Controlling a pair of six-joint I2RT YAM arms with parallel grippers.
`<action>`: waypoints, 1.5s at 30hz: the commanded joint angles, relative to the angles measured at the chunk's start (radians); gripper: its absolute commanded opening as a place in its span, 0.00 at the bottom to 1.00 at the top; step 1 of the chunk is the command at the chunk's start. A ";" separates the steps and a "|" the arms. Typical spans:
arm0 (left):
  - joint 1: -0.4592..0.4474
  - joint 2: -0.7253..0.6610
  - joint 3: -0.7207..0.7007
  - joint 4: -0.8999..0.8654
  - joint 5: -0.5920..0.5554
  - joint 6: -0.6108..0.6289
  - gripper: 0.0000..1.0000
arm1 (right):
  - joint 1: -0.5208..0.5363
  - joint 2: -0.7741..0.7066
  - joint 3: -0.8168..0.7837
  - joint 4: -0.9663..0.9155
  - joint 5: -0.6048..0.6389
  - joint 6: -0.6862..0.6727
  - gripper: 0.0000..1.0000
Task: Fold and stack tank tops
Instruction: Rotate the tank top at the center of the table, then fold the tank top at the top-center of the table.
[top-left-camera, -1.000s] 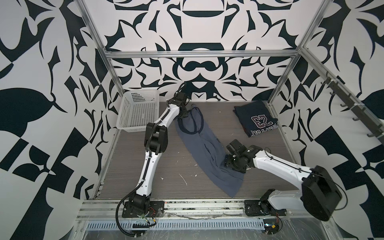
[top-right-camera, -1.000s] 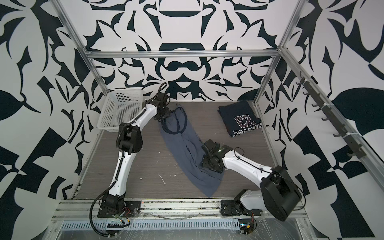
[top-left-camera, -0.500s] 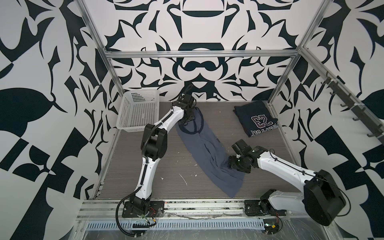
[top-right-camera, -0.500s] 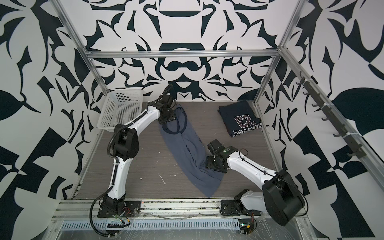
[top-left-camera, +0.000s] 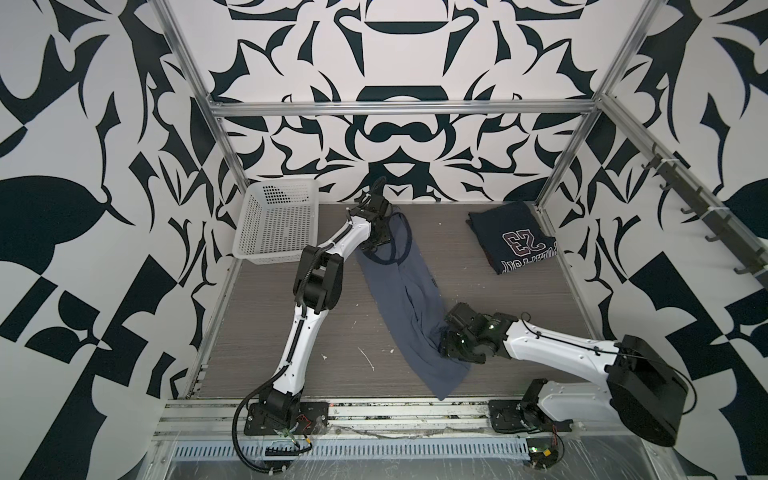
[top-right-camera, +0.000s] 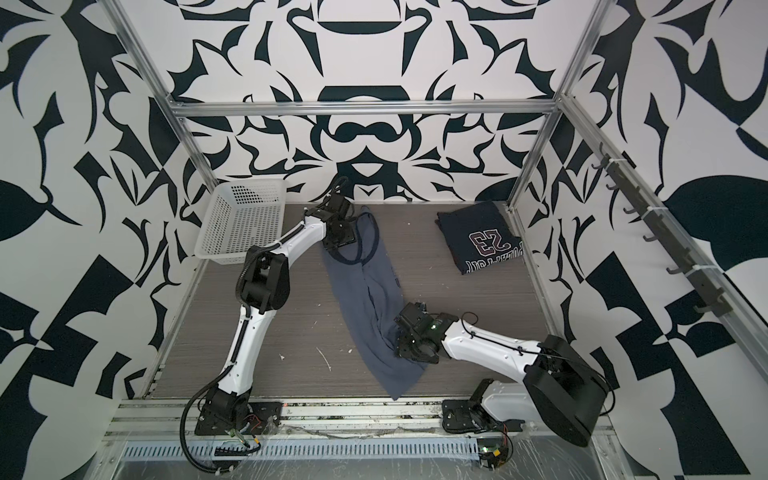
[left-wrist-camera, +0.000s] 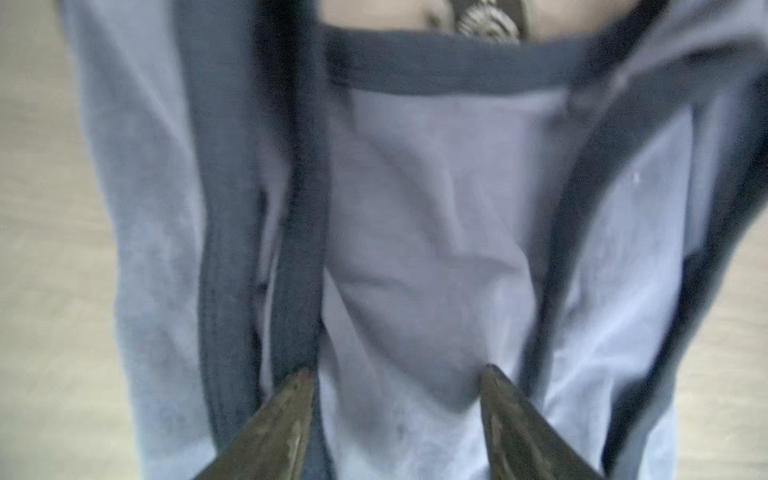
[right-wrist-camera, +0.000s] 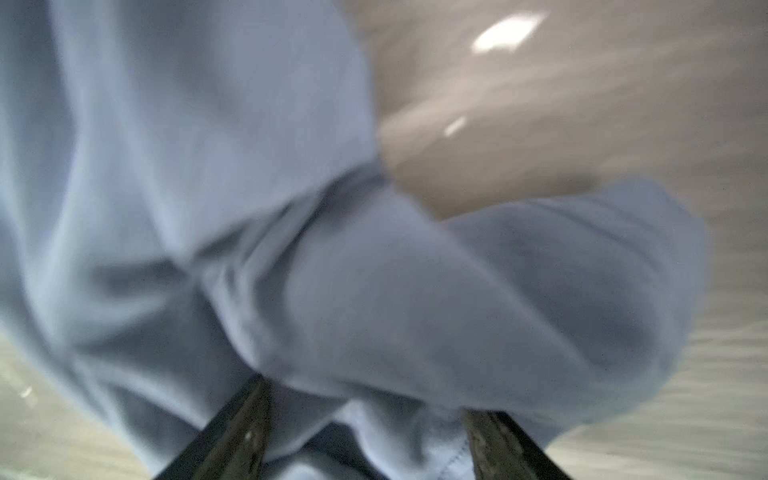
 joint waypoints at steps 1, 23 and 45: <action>0.028 0.123 0.057 -0.008 0.065 0.010 0.67 | 0.100 -0.009 -0.054 0.010 -0.066 0.171 0.76; -0.063 -0.476 -0.271 -0.109 0.131 -0.004 0.84 | -0.135 -0.330 0.035 -0.283 -0.005 -0.026 0.65; -0.824 -1.172 -1.499 0.264 0.107 -0.613 0.76 | -0.293 -0.159 -0.055 -0.205 -0.236 -0.321 0.54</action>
